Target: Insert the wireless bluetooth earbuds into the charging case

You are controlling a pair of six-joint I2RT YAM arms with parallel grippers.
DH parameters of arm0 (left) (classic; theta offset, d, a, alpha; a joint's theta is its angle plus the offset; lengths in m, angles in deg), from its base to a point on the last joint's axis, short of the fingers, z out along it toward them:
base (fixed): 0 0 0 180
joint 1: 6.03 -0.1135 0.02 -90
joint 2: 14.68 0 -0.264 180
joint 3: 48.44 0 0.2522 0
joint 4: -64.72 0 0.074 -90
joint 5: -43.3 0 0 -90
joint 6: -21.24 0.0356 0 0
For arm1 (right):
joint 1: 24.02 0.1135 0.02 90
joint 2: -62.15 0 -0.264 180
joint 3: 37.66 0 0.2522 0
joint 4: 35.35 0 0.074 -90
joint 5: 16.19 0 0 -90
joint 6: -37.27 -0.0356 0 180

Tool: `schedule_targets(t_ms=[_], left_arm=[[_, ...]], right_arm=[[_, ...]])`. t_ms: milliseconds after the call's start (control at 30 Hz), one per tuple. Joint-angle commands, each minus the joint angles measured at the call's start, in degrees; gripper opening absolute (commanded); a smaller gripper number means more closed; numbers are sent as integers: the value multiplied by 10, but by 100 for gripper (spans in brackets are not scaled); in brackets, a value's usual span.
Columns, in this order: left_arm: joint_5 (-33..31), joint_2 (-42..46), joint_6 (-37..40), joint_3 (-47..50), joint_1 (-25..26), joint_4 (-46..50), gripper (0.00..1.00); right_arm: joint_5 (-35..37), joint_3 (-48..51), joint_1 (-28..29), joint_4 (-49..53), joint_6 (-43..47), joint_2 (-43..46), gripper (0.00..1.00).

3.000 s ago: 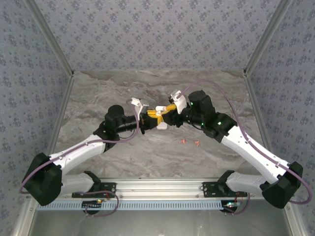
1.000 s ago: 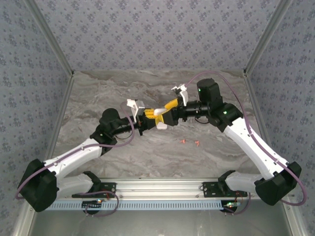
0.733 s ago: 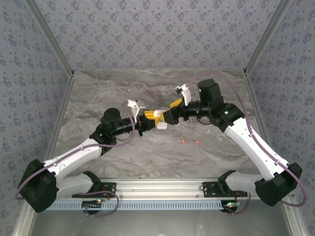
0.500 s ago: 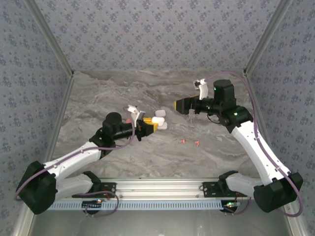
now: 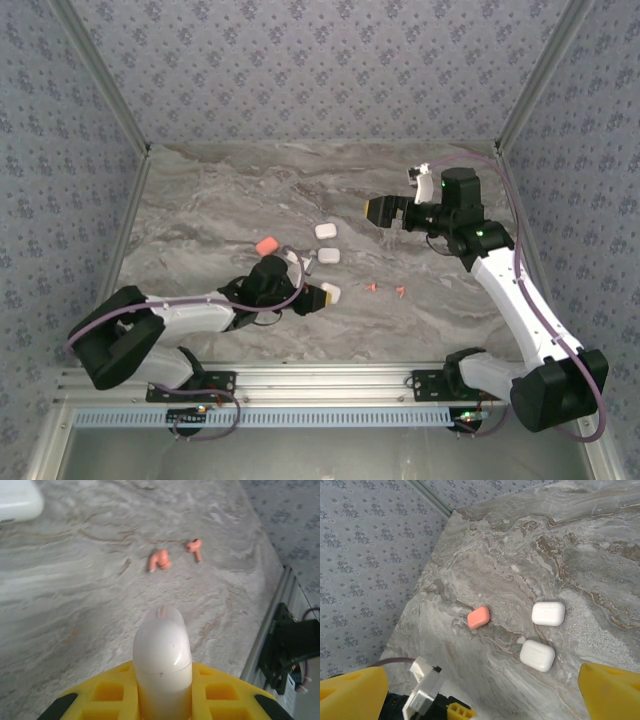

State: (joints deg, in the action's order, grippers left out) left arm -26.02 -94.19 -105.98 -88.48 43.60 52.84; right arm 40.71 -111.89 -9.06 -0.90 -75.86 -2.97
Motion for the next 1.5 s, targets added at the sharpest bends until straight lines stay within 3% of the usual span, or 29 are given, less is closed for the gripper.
schedule_targets(t_ms=[0,167,367,667,867,1033,1167,1467], left_arm=[[-48,-4,-49,-17,2,-7,0],[-59,-25,-44,-54,-3,64,0],[-41,-69,-63,-73,-8,57,8],[-22,-113,-91,-87,-31,73,33],[-32,-100,-81,-83,-38,90,58],[-78,-43,-51,-83,-43,159,70],[-118,35,-23,-85,-69,225,77],[-146,233,-37,-76,-254,338,91]], right_arm=[[13,9,-5,5,0,14,100],[16,11,-8,15,5,19,100],[6,21,-16,-1,-6,29,100],[14,47,-26,-28,-16,62,100],[17,47,-26,-16,9,68,100],[89,7,1,50,104,57,100],[107,1,34,49,195,39,100],[128,-23,141,15,503,-64,100]])
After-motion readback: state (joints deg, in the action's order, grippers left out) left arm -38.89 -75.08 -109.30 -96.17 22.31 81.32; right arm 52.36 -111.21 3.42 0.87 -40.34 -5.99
